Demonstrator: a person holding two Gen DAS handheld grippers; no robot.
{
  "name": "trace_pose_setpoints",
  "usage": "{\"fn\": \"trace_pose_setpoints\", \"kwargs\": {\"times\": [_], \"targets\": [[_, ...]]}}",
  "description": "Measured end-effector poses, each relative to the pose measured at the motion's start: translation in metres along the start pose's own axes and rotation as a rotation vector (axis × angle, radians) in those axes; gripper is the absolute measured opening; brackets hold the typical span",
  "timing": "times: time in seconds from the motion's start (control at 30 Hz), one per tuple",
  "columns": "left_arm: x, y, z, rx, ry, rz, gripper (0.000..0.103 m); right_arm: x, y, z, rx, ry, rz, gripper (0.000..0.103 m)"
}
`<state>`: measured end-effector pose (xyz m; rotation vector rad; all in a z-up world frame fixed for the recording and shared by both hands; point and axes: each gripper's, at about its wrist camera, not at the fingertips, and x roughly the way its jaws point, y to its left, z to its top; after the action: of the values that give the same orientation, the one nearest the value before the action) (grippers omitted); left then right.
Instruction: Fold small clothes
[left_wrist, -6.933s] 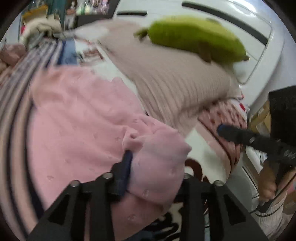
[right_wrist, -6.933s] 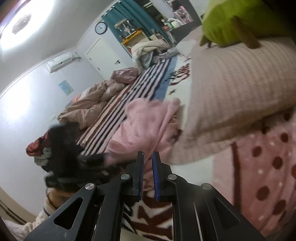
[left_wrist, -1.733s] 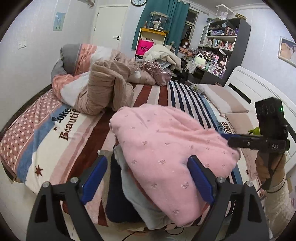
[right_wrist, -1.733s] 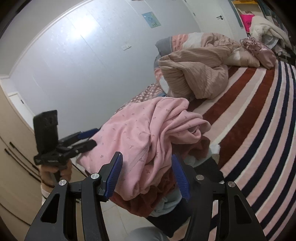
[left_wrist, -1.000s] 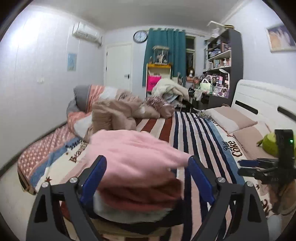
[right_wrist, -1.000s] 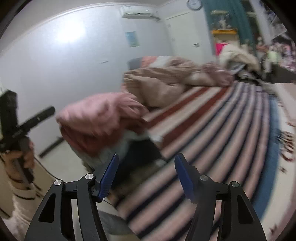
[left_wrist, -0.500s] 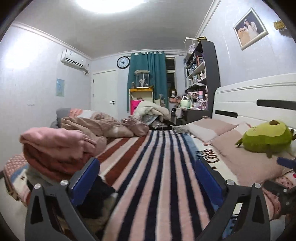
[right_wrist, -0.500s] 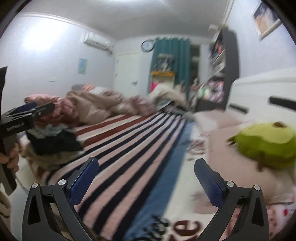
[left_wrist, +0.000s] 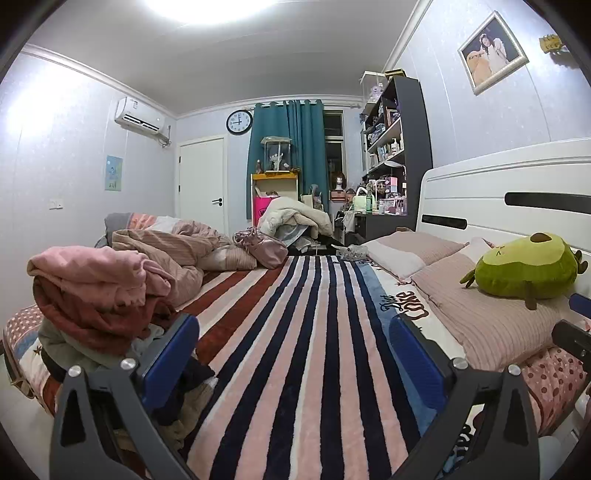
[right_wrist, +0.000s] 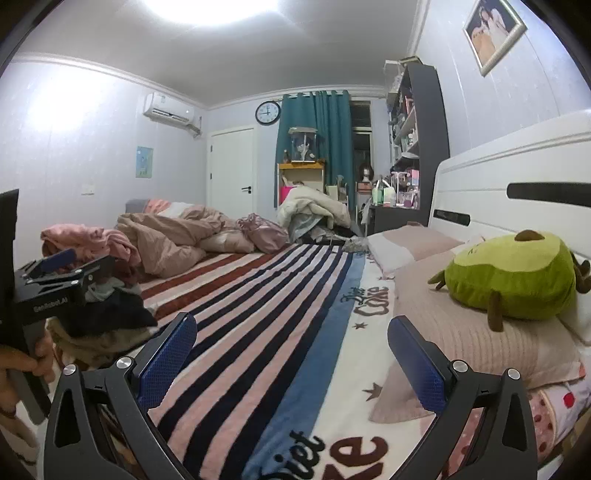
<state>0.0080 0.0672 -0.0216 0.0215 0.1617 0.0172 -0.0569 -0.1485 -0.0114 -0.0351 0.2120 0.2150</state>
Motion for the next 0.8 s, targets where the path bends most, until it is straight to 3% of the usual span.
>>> {"fn": "trace_pose_setpoints", "kwargs": {"times": [0.8], "targets": [[0.001,0.004,-0.006,-0.001,-0.005,0.008,0.102,-0.005,0.006,0.001,0.012,-0.002,0.000,0.103]]}}
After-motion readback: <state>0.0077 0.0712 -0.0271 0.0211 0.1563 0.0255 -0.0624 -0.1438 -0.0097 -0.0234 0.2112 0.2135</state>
